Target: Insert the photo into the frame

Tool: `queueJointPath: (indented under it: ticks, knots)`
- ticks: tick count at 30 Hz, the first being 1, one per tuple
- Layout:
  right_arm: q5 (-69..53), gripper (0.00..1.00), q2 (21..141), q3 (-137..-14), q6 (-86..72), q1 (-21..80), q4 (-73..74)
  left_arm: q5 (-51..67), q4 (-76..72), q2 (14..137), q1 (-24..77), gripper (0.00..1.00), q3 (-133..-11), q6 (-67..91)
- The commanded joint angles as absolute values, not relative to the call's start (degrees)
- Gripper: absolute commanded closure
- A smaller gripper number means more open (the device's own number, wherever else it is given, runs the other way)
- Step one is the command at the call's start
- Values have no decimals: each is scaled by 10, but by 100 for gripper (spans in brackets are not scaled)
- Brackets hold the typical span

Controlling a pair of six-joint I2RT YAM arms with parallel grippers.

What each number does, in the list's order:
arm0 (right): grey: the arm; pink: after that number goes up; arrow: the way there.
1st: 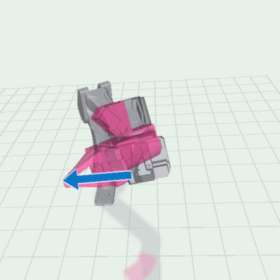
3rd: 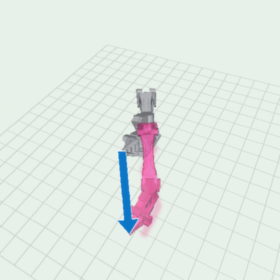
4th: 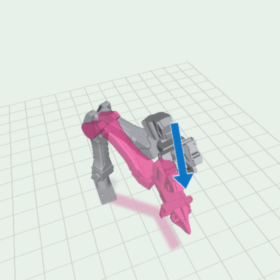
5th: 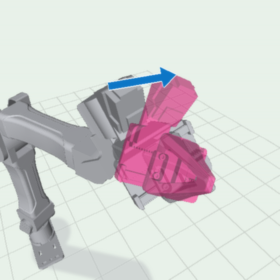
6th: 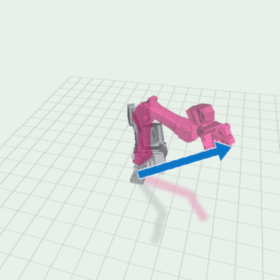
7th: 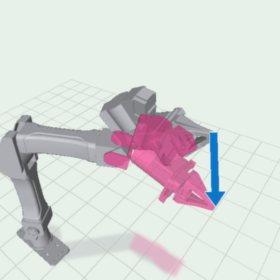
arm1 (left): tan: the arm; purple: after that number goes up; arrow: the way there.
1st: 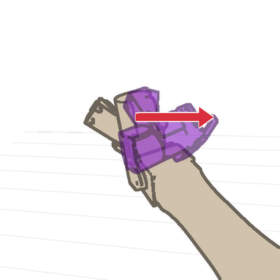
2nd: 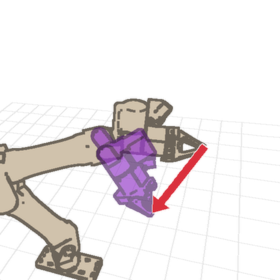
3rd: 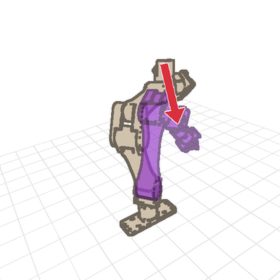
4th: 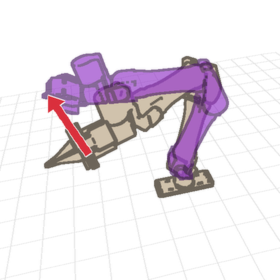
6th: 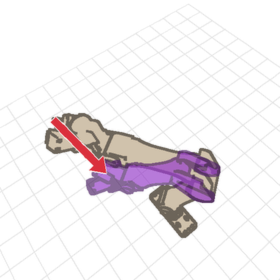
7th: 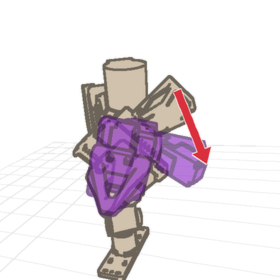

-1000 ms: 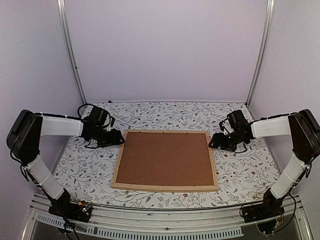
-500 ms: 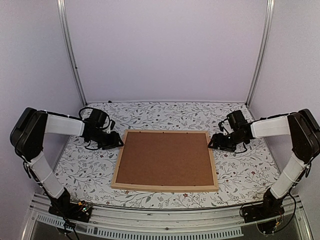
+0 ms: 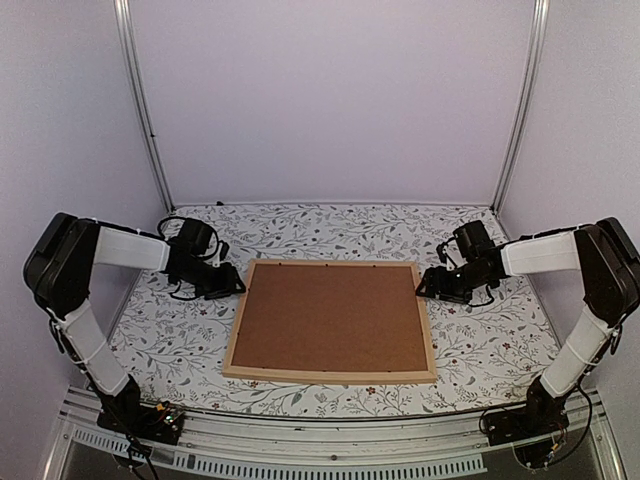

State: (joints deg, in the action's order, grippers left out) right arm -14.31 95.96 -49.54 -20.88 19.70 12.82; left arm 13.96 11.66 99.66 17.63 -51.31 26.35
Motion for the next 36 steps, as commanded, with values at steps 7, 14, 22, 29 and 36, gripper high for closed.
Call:
queueJointPath:
  ticks: [7, 14, 22, 29, 36]
  knots:
    - [-164, 28, 976, -488, -206, 194, 112, 130, 110, 1034, 187, 52, -524, 261]
    - [-182, 38, 999, -484, -210, 196, 98, 107, 121, 1045, 214, 52, -533, 263]
    - [-185, 46, 1019, -487, -214, 207, 91, 90, 137, 1056, 237, 52, -548, 254]
    - [-177, 50, 1035, -500, -209, 214, 97, 60, 179, 1082, 270, 52, -590, 232]
    - [-175, 52, 1056, -510, -202, 218, 101, 14, 229, 1120, 313, 52, -637, 215]
